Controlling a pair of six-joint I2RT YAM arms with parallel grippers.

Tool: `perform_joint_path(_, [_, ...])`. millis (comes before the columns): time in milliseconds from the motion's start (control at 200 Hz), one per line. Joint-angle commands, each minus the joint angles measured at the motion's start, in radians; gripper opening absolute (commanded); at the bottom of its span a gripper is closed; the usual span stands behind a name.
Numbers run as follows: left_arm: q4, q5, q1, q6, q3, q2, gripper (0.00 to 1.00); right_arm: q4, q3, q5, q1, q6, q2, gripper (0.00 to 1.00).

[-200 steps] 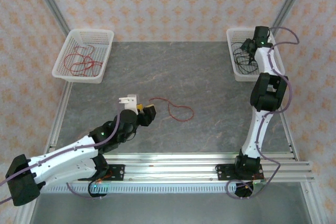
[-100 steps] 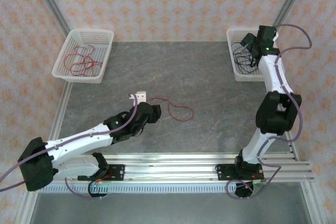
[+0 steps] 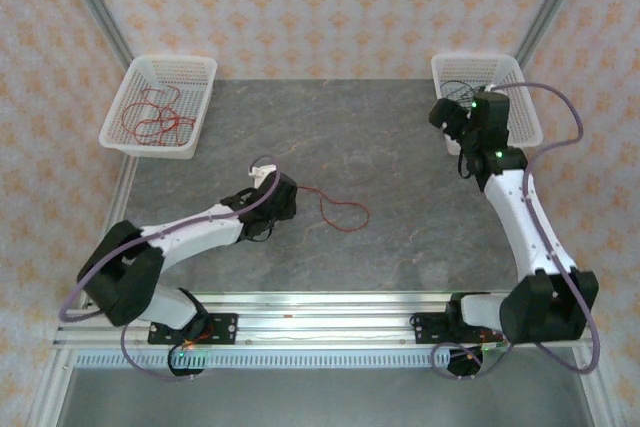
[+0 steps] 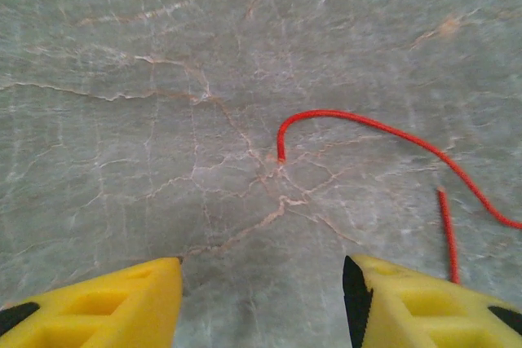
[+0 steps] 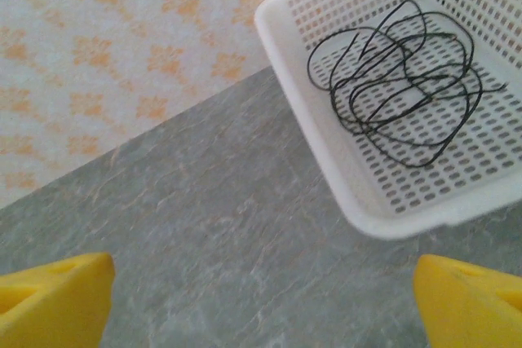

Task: Untangle the cables

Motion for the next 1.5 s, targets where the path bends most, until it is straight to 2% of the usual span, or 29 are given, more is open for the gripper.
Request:
perform_joint_path(0, [0.095, 0.082, 0.035, 0.066, 0.046, 0.076, 0.55, 0.006, -0.056, 0.006, 0.025, 0.012, -0.076, 0.92])
perform_joint_path(210, [0.171, 0.079, 0.068, 0.078, 0.082, 0.200, 0.52, -0.012, -0.132, 0.010, 0.052, 0.023, -0.135, 0.90])
perform_joint_path(505, [0.262, 0.102, 0.120, 0.125, 0.104, 0.293, 0.46, -0.014, -0.213, 0.024, 0.056, 0.039, -0.190, 0.89])
perform_joint_path(1041, [0.291, 0.129, 0.125, 0.172, 0.164, 0.362, 0.32, -0.007, -0.267, 0.006, 0.056, 0.071, -0.222, 0.89])
perform_joint_path(1191, [0.286, 0.132, 0.125, 0.170, 0.163, 0.347, 0.21, -0.011, -0.268, 0.005, 0.056, 0.076, -0.234, 0.89])
perform_joint_path(1341, [0.270, 0.128, 0.125, 0.172, 0.165, 0.311, 0.00, -0.014, -0.268, 0.002, 0.056, 0.079, -0.242, 0.89])
perform_joint_path(1491, [0.235, 0.115, 0.123, 0.177, 0.177, 0.237, 0.00, -0.014, -0.279, 0.002, 0.056, 0.083, -0.253, 0.89])
